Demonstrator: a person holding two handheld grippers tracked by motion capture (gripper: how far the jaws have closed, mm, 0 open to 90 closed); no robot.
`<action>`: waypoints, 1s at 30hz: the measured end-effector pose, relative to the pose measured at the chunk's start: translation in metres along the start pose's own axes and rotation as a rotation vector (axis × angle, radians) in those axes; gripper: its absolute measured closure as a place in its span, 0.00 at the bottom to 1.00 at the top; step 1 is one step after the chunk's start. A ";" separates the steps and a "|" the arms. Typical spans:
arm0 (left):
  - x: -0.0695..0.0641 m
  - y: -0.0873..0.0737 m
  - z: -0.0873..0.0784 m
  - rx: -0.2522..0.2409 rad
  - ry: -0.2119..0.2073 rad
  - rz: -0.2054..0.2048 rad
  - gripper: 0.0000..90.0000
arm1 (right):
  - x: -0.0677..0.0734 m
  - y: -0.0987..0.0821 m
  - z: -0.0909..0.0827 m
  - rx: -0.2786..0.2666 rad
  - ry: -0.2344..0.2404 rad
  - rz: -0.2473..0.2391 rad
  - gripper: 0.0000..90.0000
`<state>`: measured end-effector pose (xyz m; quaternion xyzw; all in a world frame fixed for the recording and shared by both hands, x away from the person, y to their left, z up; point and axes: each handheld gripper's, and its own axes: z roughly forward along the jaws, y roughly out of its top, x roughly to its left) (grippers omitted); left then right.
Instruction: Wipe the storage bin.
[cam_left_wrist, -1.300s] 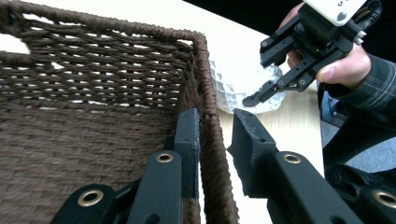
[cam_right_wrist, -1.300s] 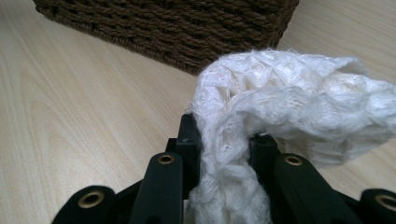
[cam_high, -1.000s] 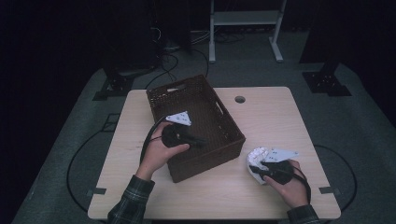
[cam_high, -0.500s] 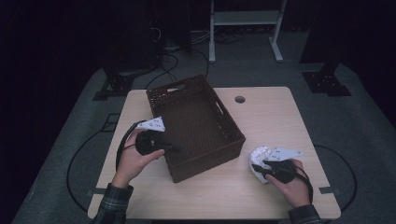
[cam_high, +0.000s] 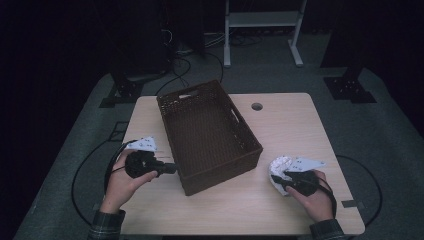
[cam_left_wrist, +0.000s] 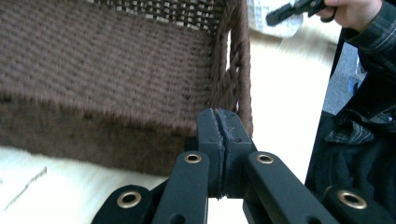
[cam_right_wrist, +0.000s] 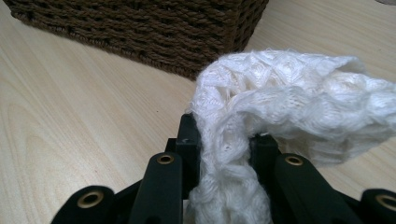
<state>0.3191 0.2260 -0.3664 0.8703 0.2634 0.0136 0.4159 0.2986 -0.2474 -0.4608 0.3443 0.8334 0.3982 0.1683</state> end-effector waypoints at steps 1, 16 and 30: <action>0.000 -0.002 0.002 0.001 -0.003 -0.003 0.98 | 0.000 0.000 0.000 0.000 -0.001 -0.001 0.79; -0.010 0.011 0.037 0.003 -0.063 0.044 0.99 | -0.001 -0.001 -0.004 0.003 -0.013 0.004 0.79; -0.019 0.038 0.075 -0.012 -0.117 0.082 0.99 | -0.002 -0.003 -0.005 0.005 -0.017 0.008 0.79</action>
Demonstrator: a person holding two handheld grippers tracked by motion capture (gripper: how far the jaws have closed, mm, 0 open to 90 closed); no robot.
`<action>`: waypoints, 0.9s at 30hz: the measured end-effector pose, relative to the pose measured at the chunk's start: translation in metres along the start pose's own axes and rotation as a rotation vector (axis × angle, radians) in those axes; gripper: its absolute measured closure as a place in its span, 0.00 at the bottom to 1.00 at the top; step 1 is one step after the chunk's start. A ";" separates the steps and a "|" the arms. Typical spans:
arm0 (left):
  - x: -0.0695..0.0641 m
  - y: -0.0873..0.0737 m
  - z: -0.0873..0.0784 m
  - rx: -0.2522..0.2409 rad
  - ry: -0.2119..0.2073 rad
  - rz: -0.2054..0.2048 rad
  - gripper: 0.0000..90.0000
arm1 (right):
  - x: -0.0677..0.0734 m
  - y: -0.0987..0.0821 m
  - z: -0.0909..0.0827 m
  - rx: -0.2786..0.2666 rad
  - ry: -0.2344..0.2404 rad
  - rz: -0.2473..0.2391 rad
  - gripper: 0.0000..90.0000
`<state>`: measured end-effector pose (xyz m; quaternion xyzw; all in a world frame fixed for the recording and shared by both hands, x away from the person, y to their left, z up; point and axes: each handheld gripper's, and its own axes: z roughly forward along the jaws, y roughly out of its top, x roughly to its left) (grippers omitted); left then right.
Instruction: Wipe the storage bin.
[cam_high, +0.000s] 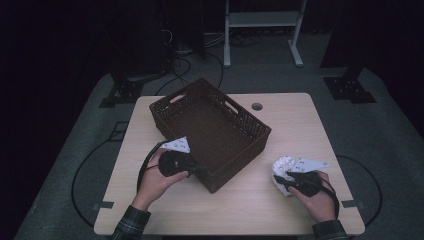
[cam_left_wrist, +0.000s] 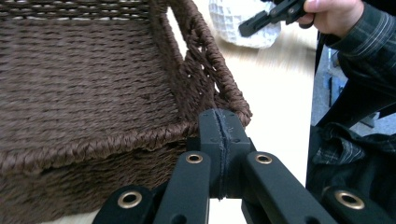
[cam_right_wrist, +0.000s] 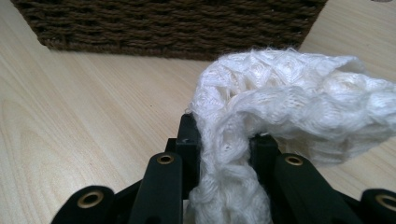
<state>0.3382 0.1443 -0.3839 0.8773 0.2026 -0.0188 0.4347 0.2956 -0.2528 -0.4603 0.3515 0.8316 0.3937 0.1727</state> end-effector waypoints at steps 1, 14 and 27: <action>0.000 0.001 0.002 -0.002 -0.004 -0.001 0.99 | 0.000 0.000 0.000 0.000 0.000 0.000 0.79; 0.000 0.025 0.032 0.010 -0.029 0.034 0.99 | 0.000 0.000 0.001 0.002 0.002 -0.001 0.79; -0.003 0.034 0.027 -0.004 -0.013 0.061 0.84 | -0.001 -0.001 0.000 0.000 0.002 0.005 0.79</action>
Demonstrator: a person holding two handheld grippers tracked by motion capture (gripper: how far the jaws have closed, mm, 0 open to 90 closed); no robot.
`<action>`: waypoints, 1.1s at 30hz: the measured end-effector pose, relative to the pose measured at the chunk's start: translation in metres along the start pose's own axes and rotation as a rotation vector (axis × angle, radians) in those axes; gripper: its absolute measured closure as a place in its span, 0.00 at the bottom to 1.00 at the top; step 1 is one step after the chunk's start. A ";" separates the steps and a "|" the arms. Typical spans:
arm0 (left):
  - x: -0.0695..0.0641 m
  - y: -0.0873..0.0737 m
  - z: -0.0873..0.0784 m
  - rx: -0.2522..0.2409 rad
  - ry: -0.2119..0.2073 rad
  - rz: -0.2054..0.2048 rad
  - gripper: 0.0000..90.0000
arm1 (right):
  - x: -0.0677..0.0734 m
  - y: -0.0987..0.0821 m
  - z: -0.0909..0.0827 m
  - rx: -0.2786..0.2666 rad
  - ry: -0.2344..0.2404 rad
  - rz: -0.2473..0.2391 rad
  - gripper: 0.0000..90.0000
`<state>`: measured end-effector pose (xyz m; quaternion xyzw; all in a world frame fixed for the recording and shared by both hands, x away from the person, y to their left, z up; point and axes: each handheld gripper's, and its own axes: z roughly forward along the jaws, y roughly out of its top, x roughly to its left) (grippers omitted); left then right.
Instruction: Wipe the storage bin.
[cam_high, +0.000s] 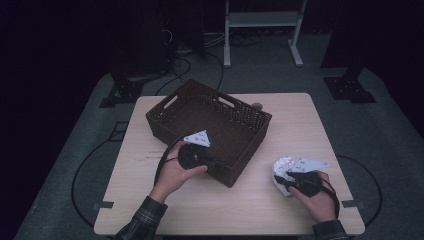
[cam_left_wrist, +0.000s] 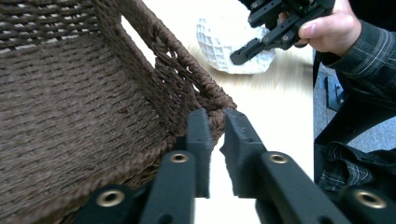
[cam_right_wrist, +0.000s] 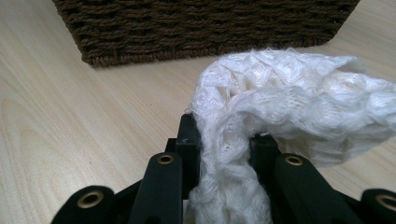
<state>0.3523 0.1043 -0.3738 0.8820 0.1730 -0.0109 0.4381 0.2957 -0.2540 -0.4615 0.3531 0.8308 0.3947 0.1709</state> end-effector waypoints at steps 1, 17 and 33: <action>0.001 0.000 -0.003 -0.002 0.006 0.005 0.81 | 0.000 0.000 0.000 0.000 0.001 -0.001 0.79; 0.056 -0.013 -0.041 -0.013 0.149 -0.023 0.49 | 0.000 0.000 0.001 0.005 0.002 0.006 0.79; 0.095 -0.028 -0.059 0.011 0.192 -0.018 0.42 | 0.000 0.000 0.002 0.006 0.003 0.003 0.79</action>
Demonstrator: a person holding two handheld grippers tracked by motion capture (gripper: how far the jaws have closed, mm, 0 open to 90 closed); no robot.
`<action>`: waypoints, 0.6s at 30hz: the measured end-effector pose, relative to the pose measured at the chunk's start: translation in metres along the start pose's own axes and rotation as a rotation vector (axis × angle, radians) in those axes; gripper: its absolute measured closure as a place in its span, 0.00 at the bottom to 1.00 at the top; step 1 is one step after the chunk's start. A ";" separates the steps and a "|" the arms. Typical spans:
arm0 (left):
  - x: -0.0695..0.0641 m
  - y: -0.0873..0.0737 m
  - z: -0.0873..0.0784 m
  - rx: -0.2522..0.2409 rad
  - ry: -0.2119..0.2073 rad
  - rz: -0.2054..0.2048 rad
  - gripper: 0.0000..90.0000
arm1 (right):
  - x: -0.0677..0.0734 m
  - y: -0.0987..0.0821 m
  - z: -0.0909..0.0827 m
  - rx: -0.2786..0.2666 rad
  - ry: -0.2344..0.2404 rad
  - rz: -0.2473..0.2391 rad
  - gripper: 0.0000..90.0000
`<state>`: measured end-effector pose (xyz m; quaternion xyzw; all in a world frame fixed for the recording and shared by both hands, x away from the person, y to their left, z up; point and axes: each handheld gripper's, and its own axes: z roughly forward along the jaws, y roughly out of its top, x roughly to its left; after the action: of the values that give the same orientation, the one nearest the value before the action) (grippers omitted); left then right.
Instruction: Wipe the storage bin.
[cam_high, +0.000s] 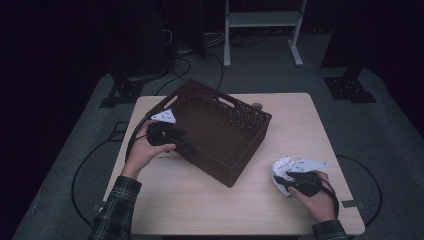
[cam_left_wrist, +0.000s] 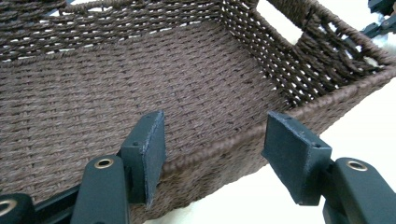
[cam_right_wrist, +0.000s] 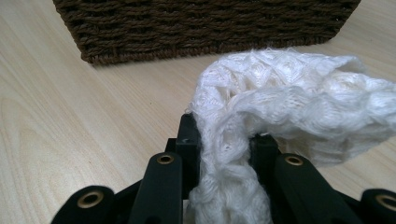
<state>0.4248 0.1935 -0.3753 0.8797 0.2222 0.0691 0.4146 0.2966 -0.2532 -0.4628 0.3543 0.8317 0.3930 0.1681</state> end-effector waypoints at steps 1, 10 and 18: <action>0.001 0.000 0.001 0.006 0.000 0.001 0.42 | 0.000 0.000 0.000 0.000 0.000 0.001 0.79; 0.005 -0.004 0.008 0.031 -0.009 0.014 0.43 | -0.001 0.000 -0.001 0.000 -0.001 -0.002 0.79; -0.009 0.000 0.011 0.065 -0.022 0.027 0.46 | 0.000 0.000 -0.001 -0.001 -0.002 -0.001 0.79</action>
<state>0.4204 0.1818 -0.3823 0.8963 0.2078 0.0578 0.3875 0.2963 -0.2540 -0.4625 0.3543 0.8315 0.3929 0.1693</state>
